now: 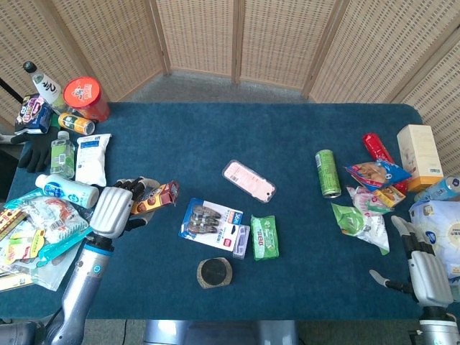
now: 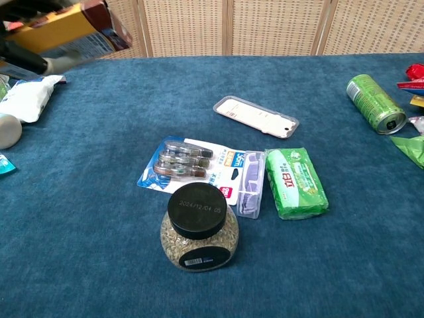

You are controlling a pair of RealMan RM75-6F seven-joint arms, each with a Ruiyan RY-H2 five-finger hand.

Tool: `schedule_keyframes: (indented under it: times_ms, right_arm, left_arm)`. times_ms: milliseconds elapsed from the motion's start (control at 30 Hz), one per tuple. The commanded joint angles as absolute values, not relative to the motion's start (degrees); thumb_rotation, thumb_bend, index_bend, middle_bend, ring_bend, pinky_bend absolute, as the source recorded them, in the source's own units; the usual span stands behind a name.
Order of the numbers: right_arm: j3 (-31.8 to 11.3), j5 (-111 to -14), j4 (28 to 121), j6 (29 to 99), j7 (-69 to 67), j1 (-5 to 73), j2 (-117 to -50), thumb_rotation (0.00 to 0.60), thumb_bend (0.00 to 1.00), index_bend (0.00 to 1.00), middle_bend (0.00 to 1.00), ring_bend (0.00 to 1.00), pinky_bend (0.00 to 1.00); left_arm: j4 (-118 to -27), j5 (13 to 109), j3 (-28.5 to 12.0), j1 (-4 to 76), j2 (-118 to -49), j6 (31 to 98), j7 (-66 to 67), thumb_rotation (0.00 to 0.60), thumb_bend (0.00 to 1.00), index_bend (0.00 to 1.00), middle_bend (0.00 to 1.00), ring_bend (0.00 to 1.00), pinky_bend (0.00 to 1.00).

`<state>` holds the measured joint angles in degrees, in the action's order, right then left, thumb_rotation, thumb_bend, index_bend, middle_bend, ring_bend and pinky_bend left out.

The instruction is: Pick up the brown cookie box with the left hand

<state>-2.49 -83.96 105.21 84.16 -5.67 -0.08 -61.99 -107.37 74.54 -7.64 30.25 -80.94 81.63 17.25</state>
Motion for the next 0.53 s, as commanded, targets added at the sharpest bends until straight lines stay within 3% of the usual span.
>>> schedule_keyframes:
  times_ms: [33, 533]
  right_arm:
    - [-2.4, -83.9, 104.8, 84.1, -6.2, -0.1, -62.1, 0.6, 0.1, 0.0, 0.0, 0.0, 0.0]
    - [-2.6, -83.3, 103.7, 84.1, -7.1, -0.1, -63.1, 0.6, 0.1, 0.0, 0.0, 0.0, 0.0]
  left_arm:
    - [-108.3, 75.6, -7.6, 29.5, -80.3, 82.4, 17.1, 0.6, 0.45, 0.42, 0.43, 0.56, 0.39]
    - [-108.3, 75.9, -11.4, 30.1, -81.4, 80.7, 16.2, 0.6, 0.44, 0.42, 0.42, 0.55, 0.38]
